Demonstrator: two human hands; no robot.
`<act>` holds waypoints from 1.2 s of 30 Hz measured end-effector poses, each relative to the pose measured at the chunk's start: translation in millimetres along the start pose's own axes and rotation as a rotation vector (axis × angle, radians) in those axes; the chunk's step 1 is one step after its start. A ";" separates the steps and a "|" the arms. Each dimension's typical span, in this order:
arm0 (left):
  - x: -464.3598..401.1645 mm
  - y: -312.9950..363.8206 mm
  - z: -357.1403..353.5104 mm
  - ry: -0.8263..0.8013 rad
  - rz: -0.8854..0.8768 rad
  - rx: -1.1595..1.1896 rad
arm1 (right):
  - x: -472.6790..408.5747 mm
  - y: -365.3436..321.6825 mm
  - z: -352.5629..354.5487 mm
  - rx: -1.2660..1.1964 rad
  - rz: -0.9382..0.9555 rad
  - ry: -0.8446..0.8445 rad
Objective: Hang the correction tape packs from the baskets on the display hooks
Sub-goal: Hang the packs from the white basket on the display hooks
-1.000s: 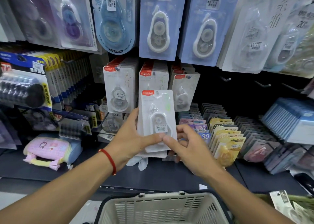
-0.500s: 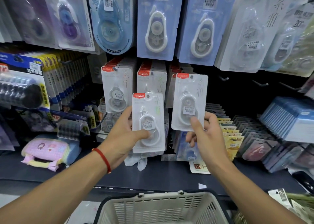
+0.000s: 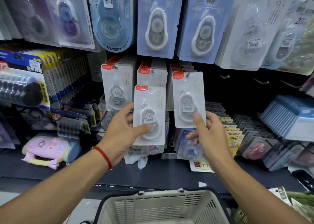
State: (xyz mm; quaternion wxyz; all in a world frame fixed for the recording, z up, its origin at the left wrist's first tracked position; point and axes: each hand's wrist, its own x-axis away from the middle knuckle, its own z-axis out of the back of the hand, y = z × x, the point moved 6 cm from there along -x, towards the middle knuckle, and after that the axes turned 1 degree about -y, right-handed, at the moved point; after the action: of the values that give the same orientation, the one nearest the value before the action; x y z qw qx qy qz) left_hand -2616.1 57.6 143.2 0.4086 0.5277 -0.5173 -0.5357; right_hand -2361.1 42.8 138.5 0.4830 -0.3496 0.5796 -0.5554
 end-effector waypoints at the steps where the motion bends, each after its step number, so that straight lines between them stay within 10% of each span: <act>1: 0.4 1.8 -0.8 0.004 -0.013 -0.005 | 0.1 5.5 1.8 0.073 -0.063 0.027; 10: 7.3 -1.2 -22.5 -0.091 -0.028 -0.001 | 24.8 3.5 -46.7 0.047 0.012 -0.473; 17: 10.5 -4.3 -33.1 -0.209 0.008 -0.050 | 15.2 -11.2 -25.3 -0.091 0.094 -0.157; 31: 19.3 2.5 -55.5 -0.386 0.075 0.137 | 2.1 -25.6 -6.7 -0.127 0.180 -0.086; 36: 9.9 7.4 -36.7 -0.206 -0.140 -0.487 | -1.6 -16.0 1.0 0.619 0.244 0.021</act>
State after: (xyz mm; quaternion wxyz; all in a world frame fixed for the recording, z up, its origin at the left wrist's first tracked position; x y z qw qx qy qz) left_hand -2581.7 42.4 152.5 0.4305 0.3913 -0.3743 -0.7221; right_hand -2361.8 41.7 154.5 0.6233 -0.1084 0.4258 -0.6469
